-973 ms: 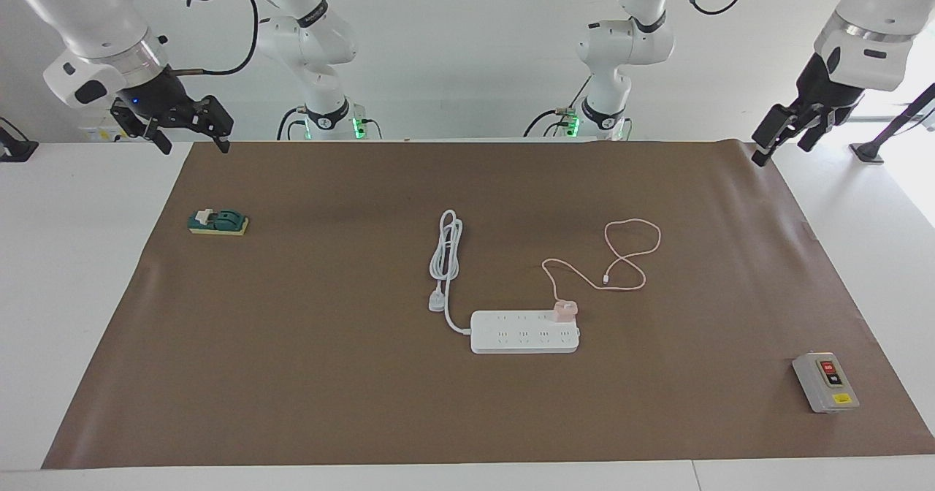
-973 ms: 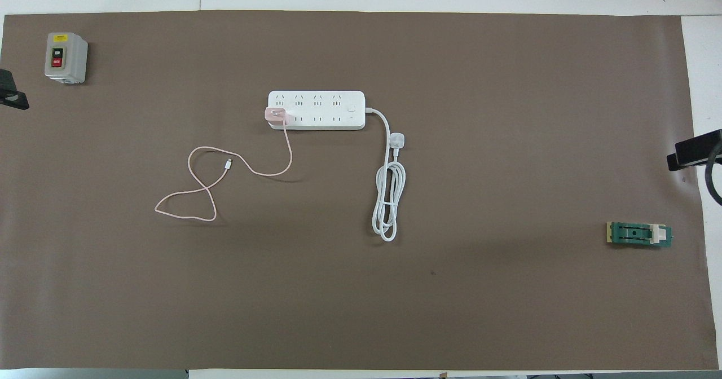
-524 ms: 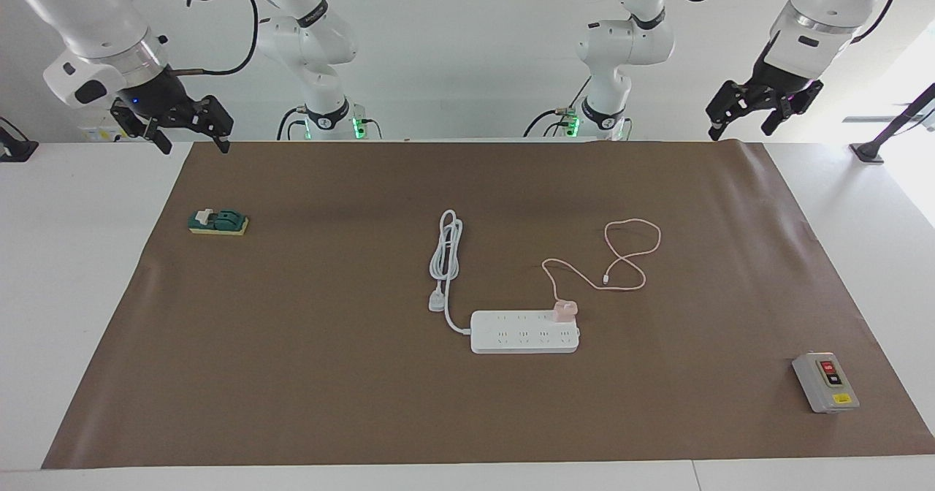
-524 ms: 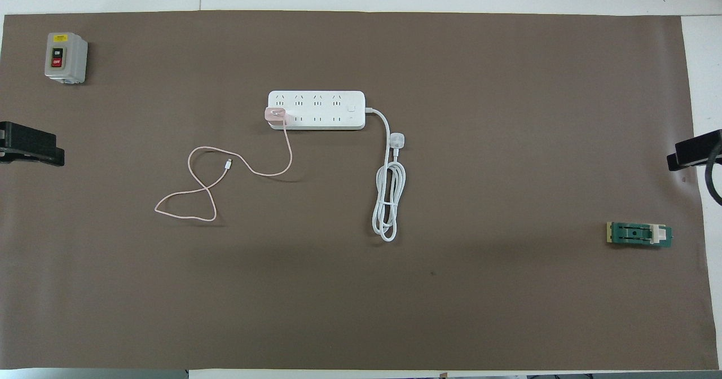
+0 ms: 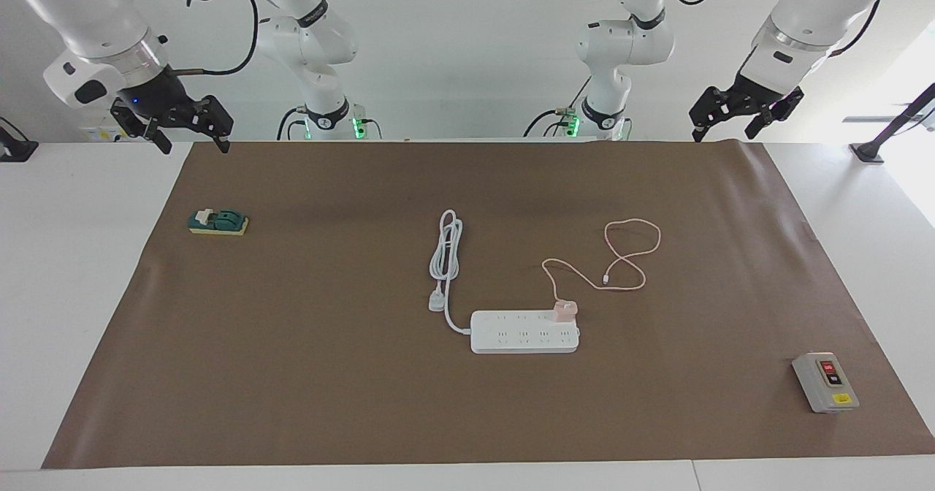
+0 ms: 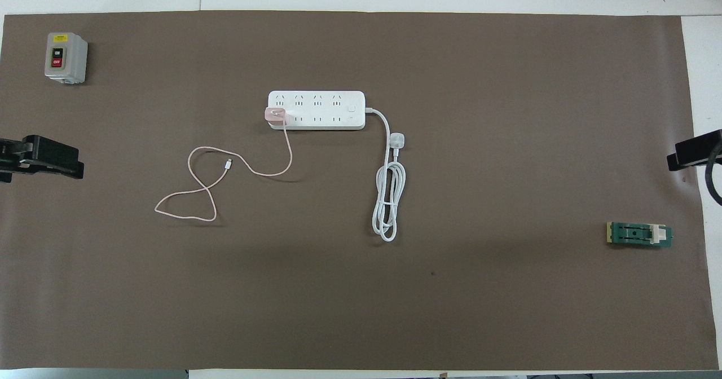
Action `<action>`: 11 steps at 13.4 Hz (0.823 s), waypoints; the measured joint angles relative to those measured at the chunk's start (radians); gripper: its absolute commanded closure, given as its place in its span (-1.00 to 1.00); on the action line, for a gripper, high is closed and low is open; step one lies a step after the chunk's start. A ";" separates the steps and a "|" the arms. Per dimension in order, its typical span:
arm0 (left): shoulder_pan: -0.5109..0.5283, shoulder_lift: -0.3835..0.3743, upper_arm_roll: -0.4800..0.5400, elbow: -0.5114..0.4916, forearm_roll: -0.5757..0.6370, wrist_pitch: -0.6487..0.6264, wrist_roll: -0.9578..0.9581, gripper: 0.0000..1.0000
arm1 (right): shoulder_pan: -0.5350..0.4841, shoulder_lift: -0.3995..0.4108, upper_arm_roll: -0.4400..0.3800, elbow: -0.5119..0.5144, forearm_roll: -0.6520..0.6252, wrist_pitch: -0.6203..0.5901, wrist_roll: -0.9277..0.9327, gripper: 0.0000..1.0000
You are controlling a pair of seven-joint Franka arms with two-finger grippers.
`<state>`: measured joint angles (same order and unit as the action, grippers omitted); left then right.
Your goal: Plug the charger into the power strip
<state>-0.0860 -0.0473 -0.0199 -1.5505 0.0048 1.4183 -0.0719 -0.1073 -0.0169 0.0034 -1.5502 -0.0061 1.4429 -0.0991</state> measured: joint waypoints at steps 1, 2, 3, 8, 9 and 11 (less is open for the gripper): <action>-0.001 0.000 -0.008 -0.010 -0.005 0.020 0.000 -1.00 | 0.000 0.000 0.000 0.000 0.000 0.000 0.000 -1.00; -0.001 0.000 -0.015 -0.018 -0.011 0.050 0.000 -1.00 | 0.000 0.000 0.000 0.000 0.000 -0.001 0.000 -1.00; -0.001 0.000 -0.019 -0.026 -0.014 0.081 0.000 -1.00 | 0.000 0.000 0.000 0.000 0.000 -0.004 0.000 -1.00; -0.001 -0.006 -0.017 -0.041 -0.017 0.119 0.000 -1.00 | 0.000 0.000 0.000 0.000 0.000 -0.006 0.000 -1.00; -0.001 -0.008 -0.017 -0.046 -0.017 0.119 0.000 -1.00 | 0.000 0.000 0.000 0.000 0.000 -0.006 0.000 -1.00; -0.001 -0.011 -0.017 -0.060 -0.017 0.119 0.000 -1.00 | 0.000 0.000 0.000 0.000 0.000 -0.006 0.000 -1.00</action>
<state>-0.0873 -0.0584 -0.0372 -1.6101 -0.0118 1.5374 -0.0719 -0.1073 -0.0170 0.0034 -1.5505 -0.0061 1.4365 -0.0991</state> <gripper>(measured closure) 0.000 0.000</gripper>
